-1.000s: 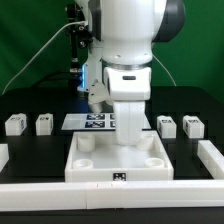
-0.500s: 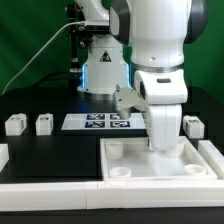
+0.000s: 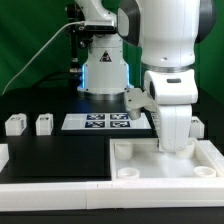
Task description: Assemble one leg
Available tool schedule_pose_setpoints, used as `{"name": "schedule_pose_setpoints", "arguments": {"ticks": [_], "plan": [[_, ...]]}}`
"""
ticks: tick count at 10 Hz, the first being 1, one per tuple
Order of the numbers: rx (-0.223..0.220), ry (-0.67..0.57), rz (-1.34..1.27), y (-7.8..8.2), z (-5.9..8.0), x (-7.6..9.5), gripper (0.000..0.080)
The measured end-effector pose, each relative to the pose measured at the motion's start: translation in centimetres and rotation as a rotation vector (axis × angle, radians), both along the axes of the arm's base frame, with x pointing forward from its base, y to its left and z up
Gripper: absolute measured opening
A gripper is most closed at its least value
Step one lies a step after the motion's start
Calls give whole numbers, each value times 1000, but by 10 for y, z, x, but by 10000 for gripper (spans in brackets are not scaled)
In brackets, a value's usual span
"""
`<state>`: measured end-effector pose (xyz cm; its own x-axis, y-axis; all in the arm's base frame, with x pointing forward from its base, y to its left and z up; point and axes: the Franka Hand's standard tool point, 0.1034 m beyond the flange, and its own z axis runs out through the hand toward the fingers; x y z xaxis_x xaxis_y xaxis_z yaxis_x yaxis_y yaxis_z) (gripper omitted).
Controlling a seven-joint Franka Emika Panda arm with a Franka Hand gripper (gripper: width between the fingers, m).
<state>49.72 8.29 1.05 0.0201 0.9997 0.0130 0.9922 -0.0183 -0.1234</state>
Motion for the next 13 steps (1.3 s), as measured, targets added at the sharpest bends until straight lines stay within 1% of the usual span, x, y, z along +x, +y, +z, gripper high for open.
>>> {"name": "schedule_pose_setpoints", "arguments": {"ticks": [1,2,3,4,5,6,7,8,10,13], "plan": [[0,0,-1,-1,0,0,169],[-1,0,-2,-1,0,0,342],[-2,-1,-10,0,0,0,342],[-2,-2,-11,-1,1,1,547],[-2,-2,-12,-1,1,1,547],[-2,-2,-13,-2,1,1,627],[-2,-3,-14,-2,1,1,644],[-4,-7,-21,-2,5,3,644],[-15,-31,-69,-4,24,6,648],[-35,-70,-190,-4,54,2,648]]}}
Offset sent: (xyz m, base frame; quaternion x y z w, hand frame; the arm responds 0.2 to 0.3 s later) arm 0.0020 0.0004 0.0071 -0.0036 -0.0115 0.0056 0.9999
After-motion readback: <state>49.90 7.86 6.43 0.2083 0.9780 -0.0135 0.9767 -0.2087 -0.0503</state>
